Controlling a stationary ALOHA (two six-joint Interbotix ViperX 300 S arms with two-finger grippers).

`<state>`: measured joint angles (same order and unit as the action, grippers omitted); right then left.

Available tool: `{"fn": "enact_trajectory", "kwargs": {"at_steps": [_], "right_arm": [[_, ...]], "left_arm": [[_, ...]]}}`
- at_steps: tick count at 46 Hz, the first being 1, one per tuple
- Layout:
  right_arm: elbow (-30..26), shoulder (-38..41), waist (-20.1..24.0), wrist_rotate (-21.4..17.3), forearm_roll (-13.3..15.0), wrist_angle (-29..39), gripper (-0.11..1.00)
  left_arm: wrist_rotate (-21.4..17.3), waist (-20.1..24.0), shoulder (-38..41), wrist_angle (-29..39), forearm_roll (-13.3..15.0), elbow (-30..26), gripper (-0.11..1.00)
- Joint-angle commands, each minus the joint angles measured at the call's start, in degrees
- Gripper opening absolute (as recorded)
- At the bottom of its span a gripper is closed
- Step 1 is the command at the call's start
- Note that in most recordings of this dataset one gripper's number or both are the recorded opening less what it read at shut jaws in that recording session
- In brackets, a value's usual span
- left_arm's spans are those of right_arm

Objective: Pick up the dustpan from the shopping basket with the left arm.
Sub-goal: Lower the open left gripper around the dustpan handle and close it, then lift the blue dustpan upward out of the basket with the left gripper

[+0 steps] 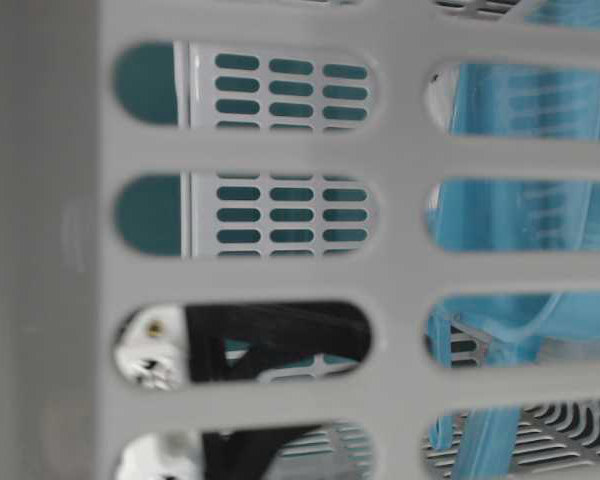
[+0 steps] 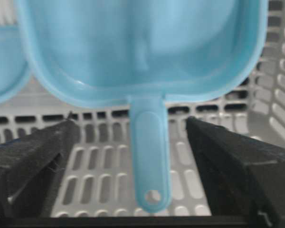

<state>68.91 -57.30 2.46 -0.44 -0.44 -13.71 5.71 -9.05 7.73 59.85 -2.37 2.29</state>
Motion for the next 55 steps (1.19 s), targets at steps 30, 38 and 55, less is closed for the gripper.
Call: {"fn": "enact_trajectory", "kwargs": {"at_steps": [30, 38, 55], "right_arm": [[0.35, 0.18, 0.26, -0.09, -0.18, -0.35, -0.01], [0.53, -0.09, 0.44, -0.18, -0.18, -0.26, -0.01], [1.85, -1.49, 0.44, -2.55, -0.18, -0.26, -0.01]], "left_arm": [[2.81, -1.14, -0.35, -7.91, -0.18, 8.96, 0.79], [2.46, -1.14, -2.11, -6.59, -0.18, 8.53, 0.31], [2.2, 1.58, -9.84, 0.35, -0.18, -2.81, 0.28]]}}
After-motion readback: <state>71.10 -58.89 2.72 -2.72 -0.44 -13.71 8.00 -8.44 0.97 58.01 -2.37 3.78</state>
